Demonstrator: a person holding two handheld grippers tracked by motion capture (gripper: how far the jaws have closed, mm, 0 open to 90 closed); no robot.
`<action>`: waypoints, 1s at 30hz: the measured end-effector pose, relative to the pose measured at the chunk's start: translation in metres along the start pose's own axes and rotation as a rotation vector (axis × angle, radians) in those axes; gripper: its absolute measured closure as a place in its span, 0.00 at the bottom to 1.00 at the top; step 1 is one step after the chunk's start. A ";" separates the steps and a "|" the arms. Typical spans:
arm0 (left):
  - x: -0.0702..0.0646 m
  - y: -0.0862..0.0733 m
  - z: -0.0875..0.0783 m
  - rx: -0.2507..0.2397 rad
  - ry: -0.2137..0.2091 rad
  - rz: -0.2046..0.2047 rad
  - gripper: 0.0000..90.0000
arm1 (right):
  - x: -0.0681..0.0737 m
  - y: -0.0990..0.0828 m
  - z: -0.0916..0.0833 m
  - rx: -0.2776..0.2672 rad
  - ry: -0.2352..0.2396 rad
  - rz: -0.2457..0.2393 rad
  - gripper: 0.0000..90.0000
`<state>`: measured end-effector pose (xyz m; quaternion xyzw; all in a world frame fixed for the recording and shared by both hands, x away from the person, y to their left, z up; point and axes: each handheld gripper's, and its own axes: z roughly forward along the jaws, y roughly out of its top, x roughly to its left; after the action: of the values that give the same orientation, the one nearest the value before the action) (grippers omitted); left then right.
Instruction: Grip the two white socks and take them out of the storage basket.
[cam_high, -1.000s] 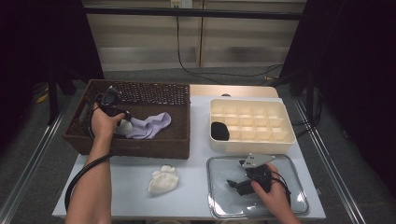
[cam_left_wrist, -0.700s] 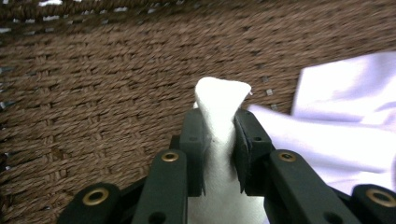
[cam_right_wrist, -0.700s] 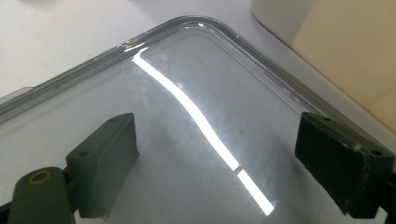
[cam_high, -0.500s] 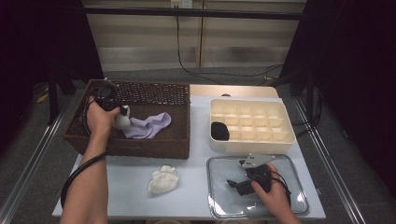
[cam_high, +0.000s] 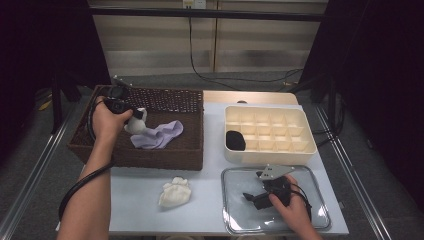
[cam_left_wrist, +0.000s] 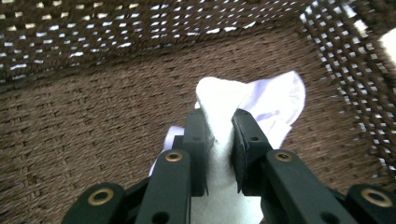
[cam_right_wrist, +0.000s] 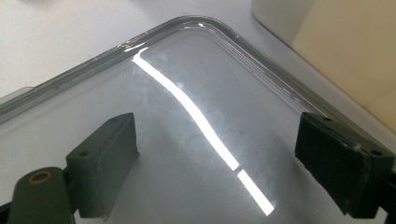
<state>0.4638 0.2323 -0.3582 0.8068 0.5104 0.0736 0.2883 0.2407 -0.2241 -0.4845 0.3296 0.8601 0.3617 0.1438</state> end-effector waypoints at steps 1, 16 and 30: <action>-0.001 0.000 -0.001 -0.003 0.001 0.006 0.86 | 0.000 0.000 0.000 0.000 0.000 0.000 0.14; -0.030 0.006 -0.024 -0.009 -0.081 0.065 0.86 | 0.000 0.000 0.000 0.000 0.004 0.002 0.14; -0.050 0.005 -0.043 -0.015 -0.135 0.091 0.86 | 0.000 0.000 0.000 0.000 0.002 0.002 0.14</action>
<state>0.4267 0.2044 -0.3110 0.8302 0.4518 0.0358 0.3246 0.2409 -0.2240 -0.4845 0.3301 0.8600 0.3620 0.1426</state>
